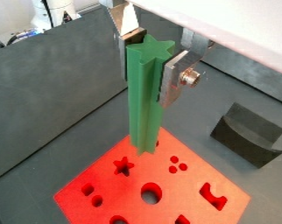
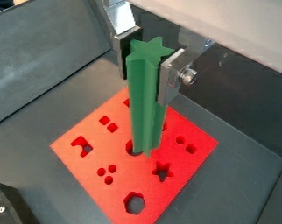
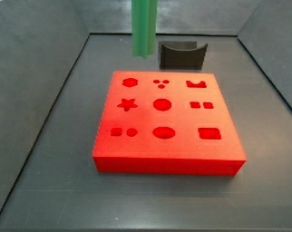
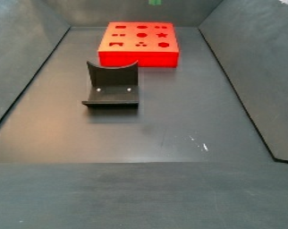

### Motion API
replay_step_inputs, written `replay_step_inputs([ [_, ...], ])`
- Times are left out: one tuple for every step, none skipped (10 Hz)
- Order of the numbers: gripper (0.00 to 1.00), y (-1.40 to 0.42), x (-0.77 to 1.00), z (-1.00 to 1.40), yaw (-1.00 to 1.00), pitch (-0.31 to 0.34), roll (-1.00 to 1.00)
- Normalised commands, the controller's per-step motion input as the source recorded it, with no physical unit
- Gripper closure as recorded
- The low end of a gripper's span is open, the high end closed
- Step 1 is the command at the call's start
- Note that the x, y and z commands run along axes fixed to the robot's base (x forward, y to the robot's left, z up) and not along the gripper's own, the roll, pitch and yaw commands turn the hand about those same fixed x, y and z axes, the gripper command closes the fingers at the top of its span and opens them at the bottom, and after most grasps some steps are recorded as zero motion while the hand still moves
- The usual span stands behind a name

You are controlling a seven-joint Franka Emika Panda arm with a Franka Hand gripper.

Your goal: Insert the star object.

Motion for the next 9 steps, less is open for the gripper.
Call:
replay_step_inputs([
  [1.0, 0.0, 0.0, -0.41, 0.03, -0.119, -0.1],
  [1.0, -0.06, 0.1, -0.7, -0.25, -0.133, -0.19],
  [1.0, -0.11, 0.0, -0.67, -0.63, -0.094, -0.17],
  [1.0, -0.02, 0.0, -0.6, -0.71, -0.033, -0.2],
  [1.0, 0.0, -0.02, -0.48, -0.74, -0.027, -0.21],
  [1.0, 0.0, -0.17, -0.35, -0.59, -0.034, -0.15],
  [1.0, 0.0, -0.24, -0.26, -0.44, -0.04, -0.16],
  [1.0, -0.01, -0.08, -0.14, -0.17, -0.033, -0.14],
  [1.0, -0.03, -0.01, -0.18, -0.15, -0.027, -0.12],
])
